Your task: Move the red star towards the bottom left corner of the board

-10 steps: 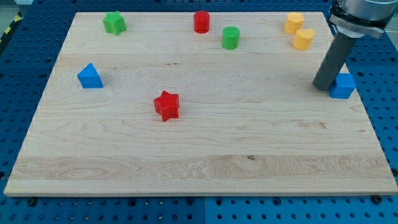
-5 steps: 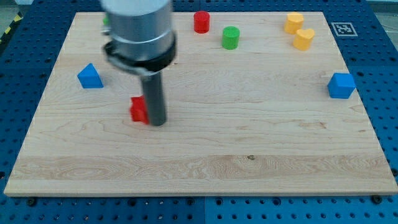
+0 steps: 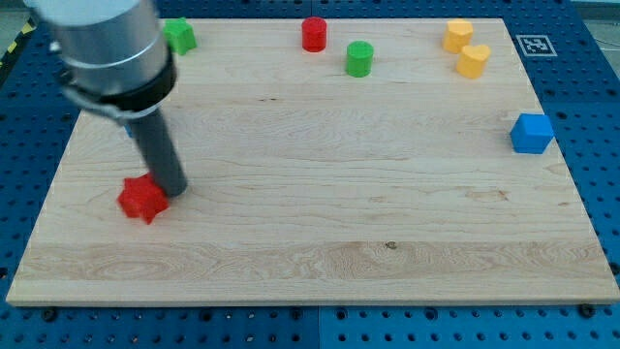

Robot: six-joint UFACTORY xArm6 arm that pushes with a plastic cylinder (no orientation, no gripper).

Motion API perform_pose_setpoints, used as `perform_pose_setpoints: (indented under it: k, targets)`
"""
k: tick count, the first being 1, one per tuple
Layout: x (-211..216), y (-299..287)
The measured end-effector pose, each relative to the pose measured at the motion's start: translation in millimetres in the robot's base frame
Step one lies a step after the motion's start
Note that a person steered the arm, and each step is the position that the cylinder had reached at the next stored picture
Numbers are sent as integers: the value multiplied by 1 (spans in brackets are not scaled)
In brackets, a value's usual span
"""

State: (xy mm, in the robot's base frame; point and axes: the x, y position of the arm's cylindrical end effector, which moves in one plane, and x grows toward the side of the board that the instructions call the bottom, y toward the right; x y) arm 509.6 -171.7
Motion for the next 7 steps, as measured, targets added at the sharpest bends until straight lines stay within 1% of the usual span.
perform_pose_setpoints:
  k: [1, 2, 3, 5, 6, 7]
  targets:
    - [-9, -4]
    - [-23, -22]
    - [-23, -61]
    - [13, -74]
    - [-10, -76]
    - [-40, -66]
